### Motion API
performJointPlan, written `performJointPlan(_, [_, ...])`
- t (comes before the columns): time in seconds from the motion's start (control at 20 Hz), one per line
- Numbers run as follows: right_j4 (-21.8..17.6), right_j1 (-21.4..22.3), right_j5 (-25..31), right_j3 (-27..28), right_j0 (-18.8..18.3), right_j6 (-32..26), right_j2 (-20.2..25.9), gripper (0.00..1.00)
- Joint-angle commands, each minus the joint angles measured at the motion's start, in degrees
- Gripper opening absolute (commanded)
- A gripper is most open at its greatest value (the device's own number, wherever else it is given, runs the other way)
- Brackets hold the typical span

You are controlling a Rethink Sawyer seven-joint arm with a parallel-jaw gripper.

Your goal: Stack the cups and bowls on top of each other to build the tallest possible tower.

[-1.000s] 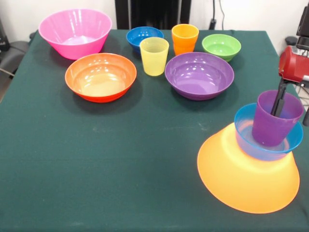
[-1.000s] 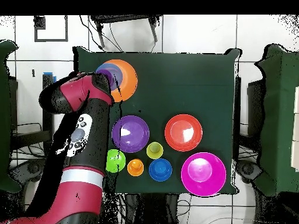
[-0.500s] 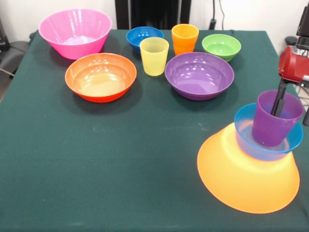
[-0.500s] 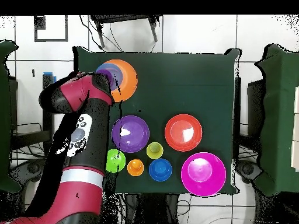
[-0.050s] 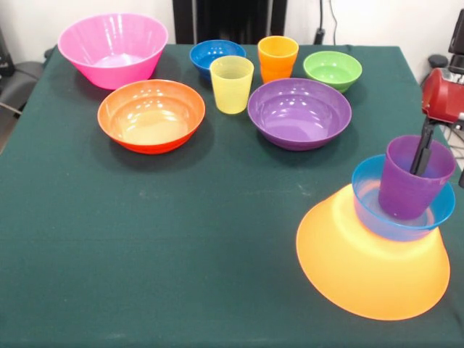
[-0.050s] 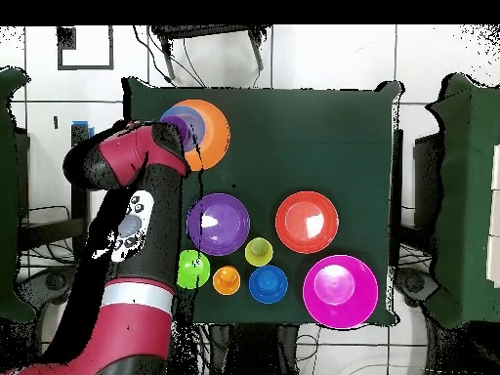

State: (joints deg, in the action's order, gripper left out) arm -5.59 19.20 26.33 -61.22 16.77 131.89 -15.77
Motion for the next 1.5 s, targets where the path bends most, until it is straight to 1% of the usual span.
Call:
performJointPlan(0.05, [-0.68,1.36,7.39,-3.73,-0.82,-3.89,7.72,1.00])
performJointPlan(0.3, [-0.58,1.91,7.86,-3.85,-1.09,-4.14,8.59,1.00])
performJointPlan(0.45, [-1.16,2.19,7.77,-3.09,-0.42,-3.45,7.53,1.00])
performJointPlan(0.6, [-1.22,2.82,9.34,-2.82,-0.48,-4.02,7.49,1.00])
performJointPlan(0.85, [-0.82,5.95,9.29,-6.39,-1.17,-5.00,9.03,1.00])
performJointPlan(1.05, [-0.94,9.53,7.91,-11.42,-2.75,-7.09,11.46,1.00])
performJointPlan(1.25, [-1.36,13.09,8.36,-15.68,-3.89,-8.66,13.18,1.00])
performJointPlan(1.5, [-3.02,16.14,10.21,-16.84,-4.02,-9.84,13.30,1.00])
